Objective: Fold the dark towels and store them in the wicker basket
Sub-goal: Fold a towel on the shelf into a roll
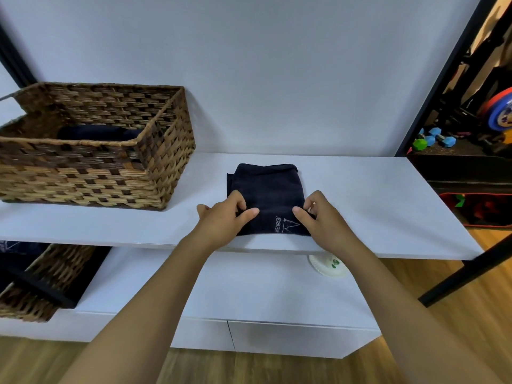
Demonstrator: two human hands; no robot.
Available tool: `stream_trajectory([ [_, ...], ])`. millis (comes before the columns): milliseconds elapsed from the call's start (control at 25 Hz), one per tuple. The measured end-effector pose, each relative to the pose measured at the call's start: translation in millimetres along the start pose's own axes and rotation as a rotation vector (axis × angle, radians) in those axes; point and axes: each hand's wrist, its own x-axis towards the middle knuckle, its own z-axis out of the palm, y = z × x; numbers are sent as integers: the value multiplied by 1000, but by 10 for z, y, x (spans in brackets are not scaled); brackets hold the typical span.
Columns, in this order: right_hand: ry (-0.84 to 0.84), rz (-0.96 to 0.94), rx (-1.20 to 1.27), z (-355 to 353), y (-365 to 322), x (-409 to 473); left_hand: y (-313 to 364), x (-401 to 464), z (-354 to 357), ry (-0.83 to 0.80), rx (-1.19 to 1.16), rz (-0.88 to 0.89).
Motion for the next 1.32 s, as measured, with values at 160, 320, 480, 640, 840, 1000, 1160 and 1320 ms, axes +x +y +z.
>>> stream_trajectory([
  [160, 164, -53, -180, 67, -54, 148, 124, 135, 42, 138, 263, 32],
  [320, 275, -146, -228, 195, -72, 162, 55, 15, 379, 425, 326, 478],
  [480, 256, -354, -384, 202, 145, 54, -123, -187, 443, 368, 241, 495],
  [640, 69, -366, -340, 127, 246, 57, -114, -60, 321, 292, 239, 469],
  [840, 122, -279, -358, 162, 101, 107, -53, -7, 277, 268, 376, 429],
  [1000, 298, -499, -597, 356, 180, -9, 178, 160, 221, 149, 491, 277],
  [1160, 228, -460, -578, 275, 83, 139, 276, 317, 198, 106, 583, 173],
  [1320, 20, -262, -345, 163, -89, 260, 260, 256, 307, 326, 465, 225],
])
